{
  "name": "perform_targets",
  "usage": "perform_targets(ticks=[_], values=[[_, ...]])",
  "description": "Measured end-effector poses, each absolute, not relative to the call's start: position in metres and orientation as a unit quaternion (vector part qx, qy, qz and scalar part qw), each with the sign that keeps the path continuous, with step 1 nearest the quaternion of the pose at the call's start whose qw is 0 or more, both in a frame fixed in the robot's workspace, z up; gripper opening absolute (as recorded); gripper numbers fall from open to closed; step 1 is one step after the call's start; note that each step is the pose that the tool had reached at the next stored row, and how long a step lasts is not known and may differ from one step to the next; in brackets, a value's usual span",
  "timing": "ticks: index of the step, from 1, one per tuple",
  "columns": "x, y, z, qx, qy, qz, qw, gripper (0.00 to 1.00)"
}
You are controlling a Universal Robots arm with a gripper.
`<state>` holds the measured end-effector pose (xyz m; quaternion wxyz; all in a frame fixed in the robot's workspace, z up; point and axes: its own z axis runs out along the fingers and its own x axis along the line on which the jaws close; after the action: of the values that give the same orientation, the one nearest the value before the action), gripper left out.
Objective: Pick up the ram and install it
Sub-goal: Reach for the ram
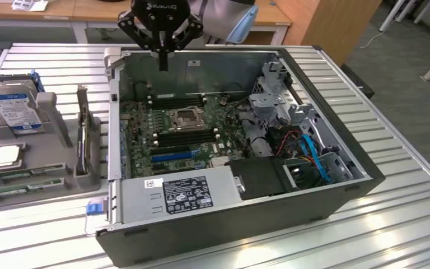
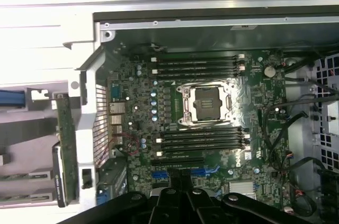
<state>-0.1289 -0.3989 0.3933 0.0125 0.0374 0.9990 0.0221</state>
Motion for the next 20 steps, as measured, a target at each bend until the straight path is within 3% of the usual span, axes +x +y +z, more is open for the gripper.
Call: perform_targets(ticks=[20], values=[[-0.217,-0.399,0.393,0.037,0.999,0.022,0.013,0.11]])
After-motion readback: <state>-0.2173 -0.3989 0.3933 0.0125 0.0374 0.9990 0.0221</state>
